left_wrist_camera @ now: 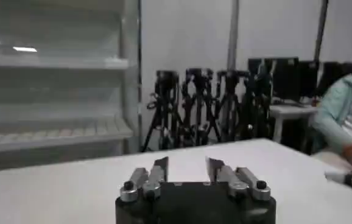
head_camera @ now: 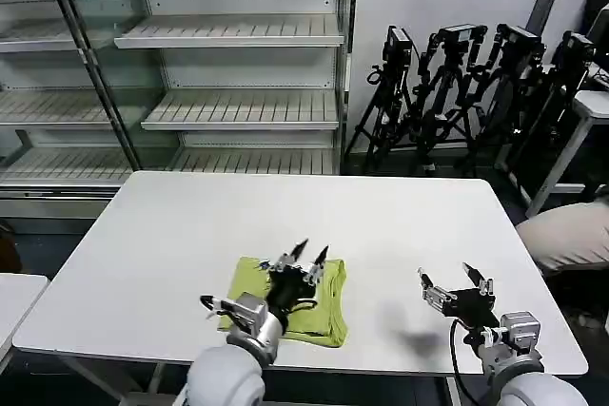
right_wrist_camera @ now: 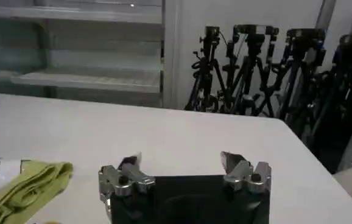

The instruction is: Fold and organize the clothes.

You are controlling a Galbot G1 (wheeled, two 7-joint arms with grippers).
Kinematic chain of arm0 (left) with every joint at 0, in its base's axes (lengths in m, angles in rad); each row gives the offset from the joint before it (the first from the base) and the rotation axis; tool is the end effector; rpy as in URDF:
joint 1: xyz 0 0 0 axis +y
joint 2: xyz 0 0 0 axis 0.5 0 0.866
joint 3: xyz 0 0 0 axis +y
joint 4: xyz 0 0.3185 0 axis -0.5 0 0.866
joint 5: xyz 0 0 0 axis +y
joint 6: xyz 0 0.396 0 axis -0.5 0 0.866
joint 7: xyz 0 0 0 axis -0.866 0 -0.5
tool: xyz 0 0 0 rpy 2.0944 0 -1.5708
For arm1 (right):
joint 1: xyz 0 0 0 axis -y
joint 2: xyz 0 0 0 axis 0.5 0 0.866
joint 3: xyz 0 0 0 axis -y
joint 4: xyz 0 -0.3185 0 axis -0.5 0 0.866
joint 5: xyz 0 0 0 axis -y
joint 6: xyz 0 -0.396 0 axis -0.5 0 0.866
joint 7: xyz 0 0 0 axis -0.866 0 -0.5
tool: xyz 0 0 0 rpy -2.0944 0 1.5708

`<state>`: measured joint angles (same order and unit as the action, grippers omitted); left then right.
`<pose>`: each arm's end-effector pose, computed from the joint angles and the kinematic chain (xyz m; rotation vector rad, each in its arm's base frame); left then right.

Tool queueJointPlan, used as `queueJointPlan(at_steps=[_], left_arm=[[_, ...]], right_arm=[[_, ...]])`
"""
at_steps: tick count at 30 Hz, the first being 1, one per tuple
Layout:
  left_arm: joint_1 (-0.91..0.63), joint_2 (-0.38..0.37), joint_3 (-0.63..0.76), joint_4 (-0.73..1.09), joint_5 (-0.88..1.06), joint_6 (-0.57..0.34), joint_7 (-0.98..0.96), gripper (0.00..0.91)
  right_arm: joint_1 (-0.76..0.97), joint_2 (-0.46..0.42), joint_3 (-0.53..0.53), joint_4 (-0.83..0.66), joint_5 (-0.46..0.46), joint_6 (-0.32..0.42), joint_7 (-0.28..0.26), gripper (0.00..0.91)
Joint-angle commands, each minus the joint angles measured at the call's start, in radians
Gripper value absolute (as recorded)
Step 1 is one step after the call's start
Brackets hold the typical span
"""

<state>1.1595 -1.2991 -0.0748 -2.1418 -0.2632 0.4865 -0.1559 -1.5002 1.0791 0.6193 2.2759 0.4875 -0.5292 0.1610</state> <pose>0.2827 -0.1112 -0.1722 -0.6270 -2.9207 -0.0004 0.2520 -0.0546 -0.1682 0.1221 -2.8306 0.1019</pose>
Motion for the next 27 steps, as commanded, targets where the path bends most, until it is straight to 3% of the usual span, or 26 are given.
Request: queueJointPlan(at_steps=[1,2,4,7,17,18,19,20,27], left_arm=[[0.074,0.141,-0.262,0.018,-0.079,-0.010,-0.009,0.907],[0.103,0.166,-0.281,0.042,-0.061,0.037,-0.022,0.907],[0.138,0.171,-0.278,0.080,-0.061,0.031,-0.090,0.907],[0.174,0.133,-0.265,0.100,-0.066,0.091,-0.117,0.907],[0.124,0.104,-0.246,0.178,-0.113,0.091,-0.151,0.907],[0.124,0.103,-0.245,0.181,-0.111,0.091,-0.145,0.705],[0.127,0.103,-0.244,0.180,-0.113,0.091,-0.144,0.081],[0.133,0.103,-0.240,0.174,-0.141,0.091,-0.141,0.010],[0.142,0.089,-0.224,0.151,-0.209,0.092,-0.139,0.020]], right_arm=[[0.003,-0.002,0.003,-0.018,0.002,0.011,-0.003,0.907],[0.005,-0.002,0.002,-0.021,0.002,0.013,-0.003,0.907],[0.007,-0.001,-0.003,-0.025,0.002,0.021,-0.001,0.907],[0.005,0.005,-0.007,-0.027,0.002,0.030,0.002,0.907],[-0.039,0.004,0.009,0.000,0.002,0.043,0.002,0.907],[-0.040,0.003,0.010,0.000,0.001,0.043,0.002,0.907],[-0.040,0.002,0.011,-0.001,0.002,0.045,0.002,0.907],[-0.038,0.002,0.011,-0.004,0.001,0.045,0.003,0.907],[-0.024,-0.001,0.008,-0.009,0.002,0.043,0.004,0.907]])
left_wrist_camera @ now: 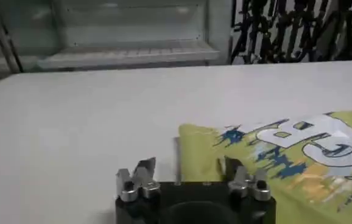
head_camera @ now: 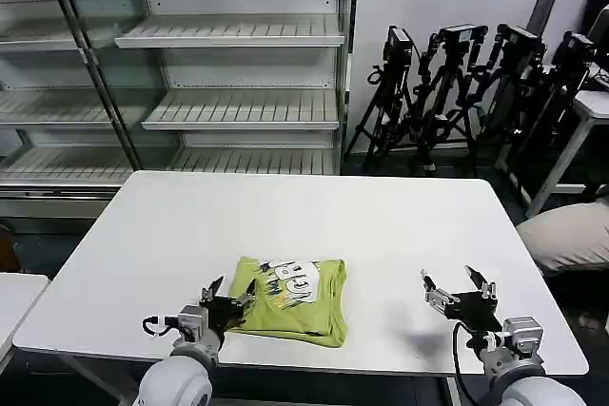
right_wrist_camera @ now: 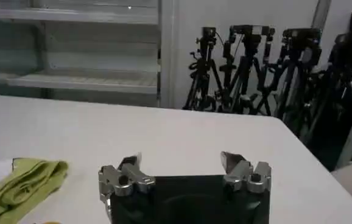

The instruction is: Fold and organize the clothes.

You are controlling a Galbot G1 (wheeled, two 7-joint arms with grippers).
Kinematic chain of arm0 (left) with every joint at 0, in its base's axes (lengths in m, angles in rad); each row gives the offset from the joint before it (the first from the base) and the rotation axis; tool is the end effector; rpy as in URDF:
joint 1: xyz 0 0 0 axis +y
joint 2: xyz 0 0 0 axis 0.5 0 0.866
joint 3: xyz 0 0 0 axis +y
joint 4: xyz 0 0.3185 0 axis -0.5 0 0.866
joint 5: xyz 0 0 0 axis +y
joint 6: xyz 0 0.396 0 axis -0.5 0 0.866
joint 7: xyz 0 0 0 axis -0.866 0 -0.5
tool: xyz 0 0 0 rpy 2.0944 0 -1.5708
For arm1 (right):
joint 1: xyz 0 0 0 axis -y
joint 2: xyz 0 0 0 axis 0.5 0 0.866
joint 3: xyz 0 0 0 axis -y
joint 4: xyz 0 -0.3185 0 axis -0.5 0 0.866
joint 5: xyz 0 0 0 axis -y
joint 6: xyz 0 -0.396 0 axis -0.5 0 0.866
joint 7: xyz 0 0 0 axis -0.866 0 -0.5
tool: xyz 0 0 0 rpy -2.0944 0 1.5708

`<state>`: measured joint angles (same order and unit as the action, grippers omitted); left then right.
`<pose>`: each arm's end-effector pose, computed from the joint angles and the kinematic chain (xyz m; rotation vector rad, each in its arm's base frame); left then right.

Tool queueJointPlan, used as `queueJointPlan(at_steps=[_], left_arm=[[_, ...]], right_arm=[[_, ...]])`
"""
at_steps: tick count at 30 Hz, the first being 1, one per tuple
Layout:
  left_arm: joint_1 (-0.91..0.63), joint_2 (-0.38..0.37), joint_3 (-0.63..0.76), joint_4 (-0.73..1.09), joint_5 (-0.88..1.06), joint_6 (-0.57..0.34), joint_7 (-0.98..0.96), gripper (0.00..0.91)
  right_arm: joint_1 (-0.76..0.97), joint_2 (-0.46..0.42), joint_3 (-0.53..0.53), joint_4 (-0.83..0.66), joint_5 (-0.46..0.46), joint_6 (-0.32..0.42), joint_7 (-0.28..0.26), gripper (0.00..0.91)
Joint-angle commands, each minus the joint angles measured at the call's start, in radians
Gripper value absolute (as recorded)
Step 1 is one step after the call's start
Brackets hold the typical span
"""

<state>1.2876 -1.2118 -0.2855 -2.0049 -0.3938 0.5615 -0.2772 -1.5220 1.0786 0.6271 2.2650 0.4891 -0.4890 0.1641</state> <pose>0.2981 -0.0259 -0.2502 -0.1574 -2.6644 -0.0560 0.2498 -0.0585 -0.1762 0.1041 -2.8426 0.0923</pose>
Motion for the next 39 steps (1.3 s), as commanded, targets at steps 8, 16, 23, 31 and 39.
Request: queueJointPlan(at_steps=[8,16,23,31,39], left_arm=[[0.007,-0.022,0.011,0.020,-0.067,0.016,-0.012,0.020],[-0.019,-0.006,-0.007,0.028,0.145,0.016,-0.003,0.010],[0.020,0.258,-0.303,0.009,0.154,0.015,0.173,0.000],[0.047,0.574,-0.728,0.117,0.167,0.014,0.387,0.000],[0.085,0.415,-0.539,-0.234,0.082,0.018,0.227,0.010]], right_arm=[[-0.002,0.000,-0.002,0.000,0.000,0.002,0.002,0.907],[0.003,0.004,-0.010,0.000,-0.011,0.000,0.000,0.907],[0.017,0.003,-0.025,-0.021,-0.021,0.012,-0.003,0.907],[0.017,-0.004,-0.030,-0.022,-0.020,0.025,-0.006,0.907],[0.017,0.004,-0.035,-0.021,-0.022,0.024,-0.013,0.907]])
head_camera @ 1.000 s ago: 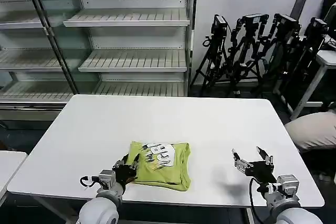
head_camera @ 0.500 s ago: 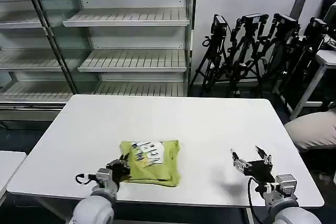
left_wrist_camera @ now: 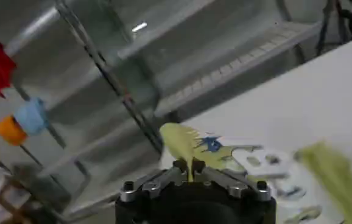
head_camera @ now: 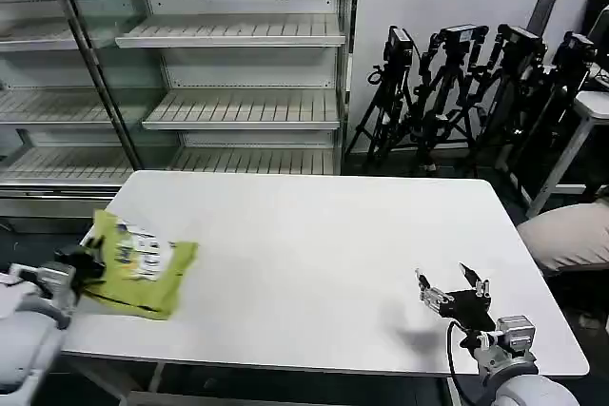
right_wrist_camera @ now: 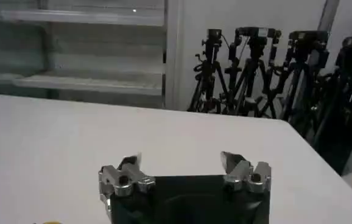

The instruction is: Fold and organize the clothes.

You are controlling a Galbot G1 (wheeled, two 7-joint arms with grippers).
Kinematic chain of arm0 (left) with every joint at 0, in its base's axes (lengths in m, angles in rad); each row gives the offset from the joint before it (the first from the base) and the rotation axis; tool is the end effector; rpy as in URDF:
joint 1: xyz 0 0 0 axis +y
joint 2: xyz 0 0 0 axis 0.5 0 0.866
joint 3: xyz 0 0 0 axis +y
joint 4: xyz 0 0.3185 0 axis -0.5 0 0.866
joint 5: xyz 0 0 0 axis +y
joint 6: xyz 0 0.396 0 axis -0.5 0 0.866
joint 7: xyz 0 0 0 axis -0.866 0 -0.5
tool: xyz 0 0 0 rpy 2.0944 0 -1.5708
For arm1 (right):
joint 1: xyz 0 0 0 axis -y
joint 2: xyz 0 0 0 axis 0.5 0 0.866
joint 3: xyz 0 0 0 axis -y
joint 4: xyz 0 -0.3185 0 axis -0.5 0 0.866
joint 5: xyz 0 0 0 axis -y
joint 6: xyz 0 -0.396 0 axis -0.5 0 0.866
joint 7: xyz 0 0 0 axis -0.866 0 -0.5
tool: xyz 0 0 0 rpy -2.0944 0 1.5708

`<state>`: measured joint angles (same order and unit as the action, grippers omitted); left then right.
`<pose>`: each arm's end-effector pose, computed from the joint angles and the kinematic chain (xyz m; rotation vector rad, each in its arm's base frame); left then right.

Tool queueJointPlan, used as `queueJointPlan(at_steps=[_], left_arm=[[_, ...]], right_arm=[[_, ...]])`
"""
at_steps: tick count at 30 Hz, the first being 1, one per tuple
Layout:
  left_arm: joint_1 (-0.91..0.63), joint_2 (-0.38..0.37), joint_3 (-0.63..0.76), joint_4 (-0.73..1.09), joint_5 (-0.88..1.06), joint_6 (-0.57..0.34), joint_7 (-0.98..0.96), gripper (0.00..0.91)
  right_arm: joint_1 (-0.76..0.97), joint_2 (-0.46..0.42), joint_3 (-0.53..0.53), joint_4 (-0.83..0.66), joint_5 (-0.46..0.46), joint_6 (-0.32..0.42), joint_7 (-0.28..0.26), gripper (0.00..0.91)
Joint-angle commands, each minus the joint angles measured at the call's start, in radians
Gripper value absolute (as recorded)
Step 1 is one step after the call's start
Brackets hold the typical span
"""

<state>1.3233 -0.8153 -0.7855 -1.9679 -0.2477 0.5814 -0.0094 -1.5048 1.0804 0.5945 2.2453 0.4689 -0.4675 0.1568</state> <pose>0.3242 0.1822 -0.1496 0.1795 -2.6811 -0.7479 0.2536 -0.0529 -0.1834 0.1314 -2.8516 0.0973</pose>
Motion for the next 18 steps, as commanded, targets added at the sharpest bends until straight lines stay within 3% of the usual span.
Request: queueJointPlan(at_steps=[1,2,6,8,10,14,18], left_arm=[[0.055,-0.027,0.048,-0.314,-0.064,-0.002,-0.081,0.000],[0.064,-0.089,0.209,-0.354,-0.058,-0.002,-0.154,0.000],[0.091,-0.258,0.604,-0.390,0.115,-0.004,-0.217,0.010],[0.072,-0.385,0.754,-0.379,0.202,-0.005,-0.224,0.010],[0.048,-0.466,0.879,-0.352,0.265,-0.009,-0.229,0.010],[0.008,-0.591,1.014,-0.266,0.345,-0.038,-0.220,0.010],[-0.065,-0.677,1.004,-0.113,0.356,-0.029,-0.239,0.020]], right_arm=[[0.000,-0.001,0.000,-0.001,-0.002,0.001,-0.007,0.907],[0.003,-0.005,0.007,-0.004,0.001,-0.001,-0.007,0.907],[0.013,-0.012,0.023,-0.003,0.005,-0.014,-0.007,0.907],[0.016,-0.010,0.020,0.000,0.003,-0.020,-0.006,0.907],[0.019,-0.006,0.016,0.002,0.001,-0.025,-0.006,0.907],[0.036,-0.007,0.013,0.005,0.000,-0.032,-0.008,0.907],[0.067,-0.027,0.024,0.001,0.008,-0.038,-0.013,0.907]])
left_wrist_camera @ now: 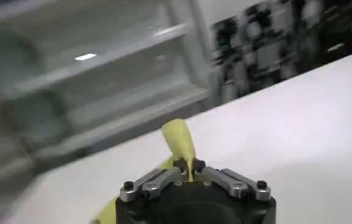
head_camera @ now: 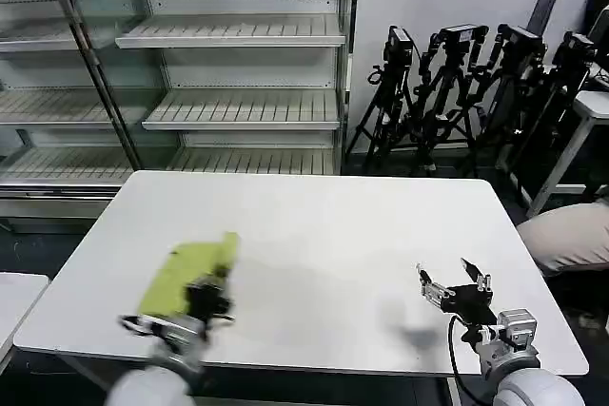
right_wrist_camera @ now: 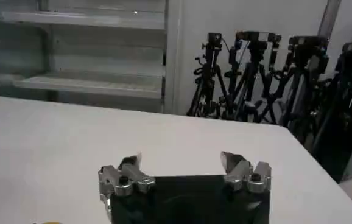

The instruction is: Fold and organize the clothes.

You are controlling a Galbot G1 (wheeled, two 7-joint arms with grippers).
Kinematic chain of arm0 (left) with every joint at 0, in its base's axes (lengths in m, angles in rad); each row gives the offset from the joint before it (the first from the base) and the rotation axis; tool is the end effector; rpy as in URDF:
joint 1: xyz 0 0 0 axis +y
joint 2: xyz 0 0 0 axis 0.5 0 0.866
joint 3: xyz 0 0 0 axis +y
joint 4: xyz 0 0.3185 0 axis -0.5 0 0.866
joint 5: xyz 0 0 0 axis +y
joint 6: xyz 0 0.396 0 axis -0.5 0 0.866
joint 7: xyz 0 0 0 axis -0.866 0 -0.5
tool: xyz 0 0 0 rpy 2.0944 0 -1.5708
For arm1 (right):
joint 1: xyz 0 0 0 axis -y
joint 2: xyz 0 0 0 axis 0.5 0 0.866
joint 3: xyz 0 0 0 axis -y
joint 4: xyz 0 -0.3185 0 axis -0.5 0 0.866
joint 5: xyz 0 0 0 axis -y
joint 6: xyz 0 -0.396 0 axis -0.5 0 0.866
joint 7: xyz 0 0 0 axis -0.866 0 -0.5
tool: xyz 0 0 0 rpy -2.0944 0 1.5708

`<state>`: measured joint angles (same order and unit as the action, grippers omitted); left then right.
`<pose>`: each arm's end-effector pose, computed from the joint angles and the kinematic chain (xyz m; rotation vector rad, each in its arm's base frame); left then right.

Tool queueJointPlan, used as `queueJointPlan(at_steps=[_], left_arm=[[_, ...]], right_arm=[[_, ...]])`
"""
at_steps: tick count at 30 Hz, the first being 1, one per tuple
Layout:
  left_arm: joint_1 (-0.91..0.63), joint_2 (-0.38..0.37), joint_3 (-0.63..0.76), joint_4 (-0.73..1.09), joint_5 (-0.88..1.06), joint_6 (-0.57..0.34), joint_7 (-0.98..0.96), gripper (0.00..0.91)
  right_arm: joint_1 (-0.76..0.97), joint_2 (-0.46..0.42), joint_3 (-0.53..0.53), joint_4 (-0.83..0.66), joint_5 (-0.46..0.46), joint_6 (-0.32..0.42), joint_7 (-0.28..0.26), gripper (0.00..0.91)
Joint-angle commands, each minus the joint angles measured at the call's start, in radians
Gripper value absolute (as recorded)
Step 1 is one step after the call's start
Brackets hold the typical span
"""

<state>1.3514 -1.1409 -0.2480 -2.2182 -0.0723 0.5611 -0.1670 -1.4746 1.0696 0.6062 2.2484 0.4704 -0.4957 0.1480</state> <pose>0.2576 -0.0449 -0.1943 -0.3083 -2.8259 -0.4666 0.2593 -0.0561 -0.1724 0.1349 -2.8598 0.1233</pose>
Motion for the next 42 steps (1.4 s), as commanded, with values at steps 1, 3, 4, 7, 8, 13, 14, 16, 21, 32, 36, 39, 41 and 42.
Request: queueJointPlan(at_steps=[1,3,4,7,8,13,14,16,21,32,36,39,41,42], left_arm=[[-0.131,-0.360,0.450,0.154,0.154,0.002,-0.093,0.020],[-0.170,-0.376,0.421,0.157,0.076,0.016,-0.128,0.010],[-0.189,-0.380,0.408,0.158,0.052,0.017,-0.145,0.020],[-0.218,-0.402,0.380,0.173,-0.028,0.018,-0.184,0.010],[-0.224,-0.416,0.375,0.182,-0.055,0.018,-0.194,0.363],[-0.243,-0.462,0.376,0.210,-0.093,0.016,-0.202,0.907],[-0.248,-0.467,0.375,0.204,-0.104,0.016,-0.202,0.907],[-0.258,-0.456,0.360,0.179,-0.127,0.016,-0.192,0.907],[-0.329,-0.344,0.247,0.118,-0.184,-0.008,-0.145,0.907],[-0.221,0.053,-0.323,0.310,0.022,-0.355,0.242,0.907],[-0.204,0.076,-0.362,0.343,0.021,-0.412,0.264,0.907],[-0.203,0.066,-0.351,0.354,0.021,-0.441,0.269,0.907],[-0.209,0.057,-0.339,0.357,0.021,-0.444,0.270,0.907],[-0.212,0.055,-0.336,0.357,0.021,-0.446,0.270,0.907]], right_arm=[[0.041,-0.022,0.020,-0.002,0.006,-0.009,-0.010,0.907],[0.045,-0.033,0.033,-0.002,0.011,-0.006,-0.027,0.907],[0.055,-0.039,0.041,-0.008,0.010,-0.004,-0.044,0.907],[0.100,-0.048,0.047,-0.032,0.010,0.021,-0.059,0.907],[0.103,-0.050,0.049,-0.035,0.001,0.009,-0.063,0.907],[0.188,-0.070,0.048,-0.059,0.019,0.026,-0.078,0.907],[0.199,-0.070,0.046,-0.066,0.020,0.026,-0.076,0.907],[0.222,-0.070,0.040,-0.077,0.020,0.025,-0.072,0.907],[0.252,-0.054,0.026,-0.092,0.008,0.018,-0.073,0.907],[0.328,0.001,-0.040,-0.193,-0.075,0.059,-0.078,0.907],[0.329,0.011,-0.053,-0.195,-0.094,0.061,-0.080,0.907],[0.330,0.015,-0.051,-0.192,-0.095,0.060,-0.080,0.907],[0.327,0.015,-0.049,-0.179,-0.124,0.027,-0.076,0.907],[0.326,0.017,-0.048,-0.177,-0.140,0.025,-0.080,0.907]])
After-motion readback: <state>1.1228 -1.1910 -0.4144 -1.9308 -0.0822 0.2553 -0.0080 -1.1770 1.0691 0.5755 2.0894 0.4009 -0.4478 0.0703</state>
